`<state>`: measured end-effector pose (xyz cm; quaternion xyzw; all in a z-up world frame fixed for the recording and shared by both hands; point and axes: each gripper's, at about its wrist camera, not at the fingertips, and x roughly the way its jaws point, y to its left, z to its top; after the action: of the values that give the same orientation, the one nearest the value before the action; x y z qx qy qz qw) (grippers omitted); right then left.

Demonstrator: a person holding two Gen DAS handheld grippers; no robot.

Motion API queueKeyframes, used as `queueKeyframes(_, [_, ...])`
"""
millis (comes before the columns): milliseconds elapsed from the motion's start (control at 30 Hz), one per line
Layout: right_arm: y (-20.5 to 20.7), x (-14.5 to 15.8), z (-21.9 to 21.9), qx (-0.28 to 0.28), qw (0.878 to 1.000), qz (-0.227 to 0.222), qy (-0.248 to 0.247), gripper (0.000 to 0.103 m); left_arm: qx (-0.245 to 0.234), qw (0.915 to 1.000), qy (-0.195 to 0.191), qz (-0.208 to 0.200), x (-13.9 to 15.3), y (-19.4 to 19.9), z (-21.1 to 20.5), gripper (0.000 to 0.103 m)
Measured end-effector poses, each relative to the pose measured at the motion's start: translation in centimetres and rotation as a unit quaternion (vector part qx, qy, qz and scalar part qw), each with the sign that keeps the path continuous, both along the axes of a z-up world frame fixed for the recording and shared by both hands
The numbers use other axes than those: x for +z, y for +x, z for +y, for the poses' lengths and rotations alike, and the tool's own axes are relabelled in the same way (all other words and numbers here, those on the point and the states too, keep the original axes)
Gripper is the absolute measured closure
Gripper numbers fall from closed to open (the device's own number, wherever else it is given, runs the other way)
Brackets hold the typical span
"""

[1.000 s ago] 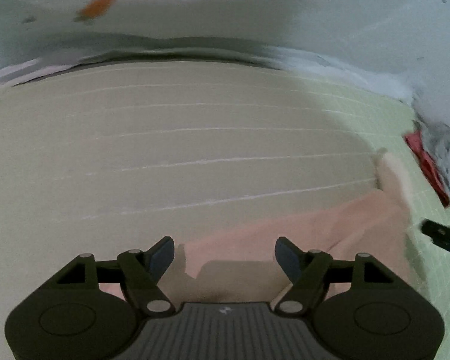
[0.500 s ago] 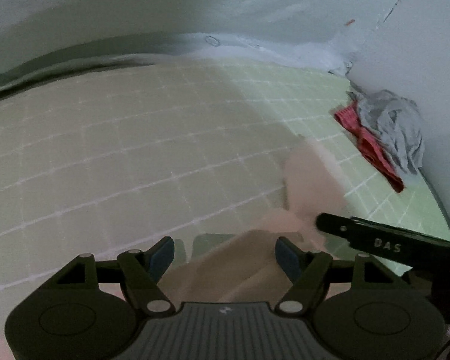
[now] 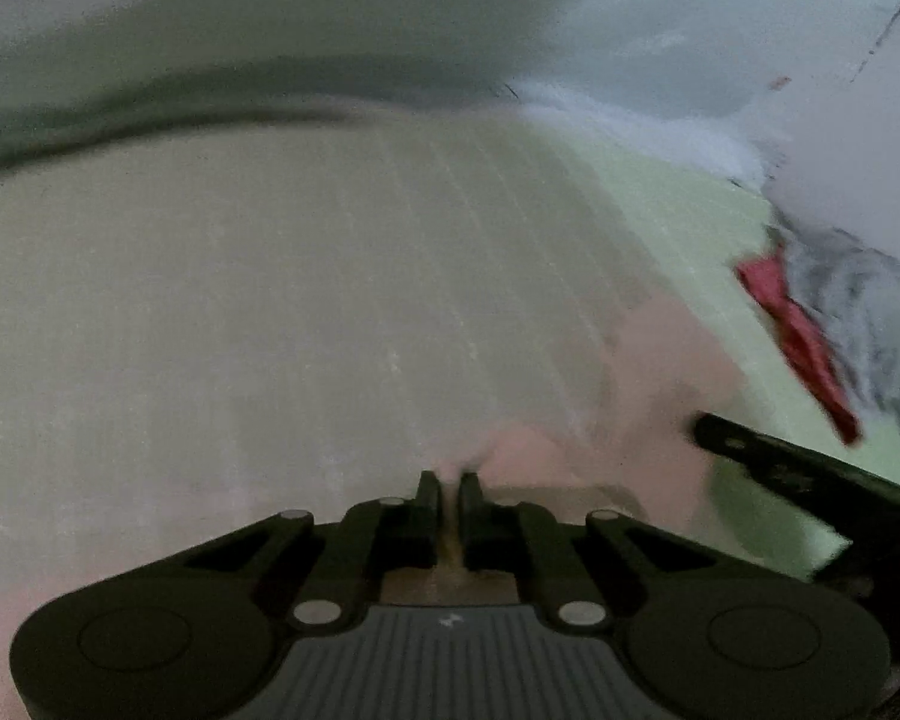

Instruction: Fold clothes

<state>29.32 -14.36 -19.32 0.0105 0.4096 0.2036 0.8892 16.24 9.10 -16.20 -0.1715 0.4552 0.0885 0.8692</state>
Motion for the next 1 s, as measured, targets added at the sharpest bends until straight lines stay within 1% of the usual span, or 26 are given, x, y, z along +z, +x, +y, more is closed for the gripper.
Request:
queueKeyframes(67, [0.6, 0.1, -0.4, -0.011, 0.999, -0.024, -0.026, 0.101, 0.026, 0.9989, 0.035, -0.016, 1.6, 0.0, 1.6, 0.096])
queueKeyframes(133, [1.3, 0.3, -1.0, -0.027, 0.997, -0.046, -0.051, 0.101, 0.053, 0.9961, 0.06, -0.038, 3.5, -0.1, 3.4, 0.096])
queueKeyframes(233, [2.4, 0.8, -3.9, -0.077, 0.991, -0.067, -0.081, 0.101, 0.1, 0.9871, 0.093, -0.084, 7.5, -1.1, 6.2, 0.096])
queueKeyframes(333, [2.8, 1.4, -7.2, -0.126, 0.98, -0.089, -0.122, 0.101, 0.148, 0.973, 0.124, -0.126, 11.6, -3.3, 8.8, 0.096])
queueKeyframes(400, [2.7, 1.9, -9.9, -0.158, 0.971, -0.101, -0.151, 0.101, 0.18, 0.9619, 0.15, -0.141, 13.6, -5.4, 9.7, 0.096])
queueKeyframes(500, [1.9, 2.7, -13.6, -0.195, 0.957, -0.111, -0.184, 0.101, 0.233, 0.9429, 0.19, -0.144, 16.0, -10.3, 10.6, 0.096])
queueKeyframes(533, [1.4, 2.9, -14.7, -0.205, 0.953, -0.112, -0.192, 0.101, 0.252, 0.9369, 0.198, -0.14, 16.6, -12.3, 10.8, 0.096])
queueKeyframes(567, [0.8, 3.0, -15.7, -0.214, 0.951, -0.11, -0.194, 0.101, 0.267, 0.9331, 0.201, -0.133, 16.8, -14.1, 11.0, 0.096])
queueKeyframes(633, [-0.5, 3.0, -17.3, -0.223, 0.951, -0.096, -0.191, 0.101, 0.298, 0.926, 0.202, -0.113, 16.6, -18.0, 11.0, 0.096])
queueKeyframes(700, [-2.2, 2.8, -17.9, -0.219, 0.955, -0.081, -0.185, 0.101, 0.324, 0.9219, 0.195, -0.085, 15.8, -21.6, 11.3, 0.096])
queueKeyframes(767, [-3.9, 2.6, -17.9, -0.21, 0.959, -0.068, -0.179, 0.099, 0.358, 0.9186, 0.161, -0.044, 14.2, -25.3, 11.4, 0.095])
queueKeyframes(800, [-4.7, 2.4, -17.8, -0.204, 0.961, -0.062, -0.175, 0.098, 0.371, 0.9176, 0.141, -0.026, 13.2, -26.7, 11.3, 0.091])
queueKeyframes(833, [-5.3, 2.3, -17.6, -0.196, 0.964, -0.057, -0.171, 0.097, 0.382, 0.9161, 0.123, -0.007, 12.2, -28.0, 11.2, 0.09])
queueKeyframes(867, [-5.8, 2.3, -17.2, -0.189, 0.966, -0.056, -0.168, 0.09, 0.389, 0.9147, 0.109, 0.012, 11.2, -29.0, 10.7, 0.089])
queueKeyframes(900, [-6.4, 2.4, -16.8, -0.182, 0.968, -0.055, -0.165, 0.081, 0.394, 0.9138, 0.096, 0.027, 10.3, -29.9, 10.2, 0.088])
queueKeyframes(933, [-6.9, 2.6, -16.2, -0.176, 0.969, -0.058, -0.162, 0.076, 0.39, 0.916, 0.086, 0.034, 9.8, -30.4, 9.6, 0.086])
queueKeyframes(967, [-7.3, 2.9, -15.7, -0.168, 0.971, -0.061, -0.157, 0.069, 0.384, 0.9198, 0.074, 0.037, 9.3, -30.6, 9.0, 0.078])
queueKeyframes(1000, [-7.7, 3.1, -15.1, -0.159, 0.973, -0.066, -0.152, 0.066, 0.374, 0.9248, 0.059, 0.038, 8.9, -30.7, 8.2, 0.07])
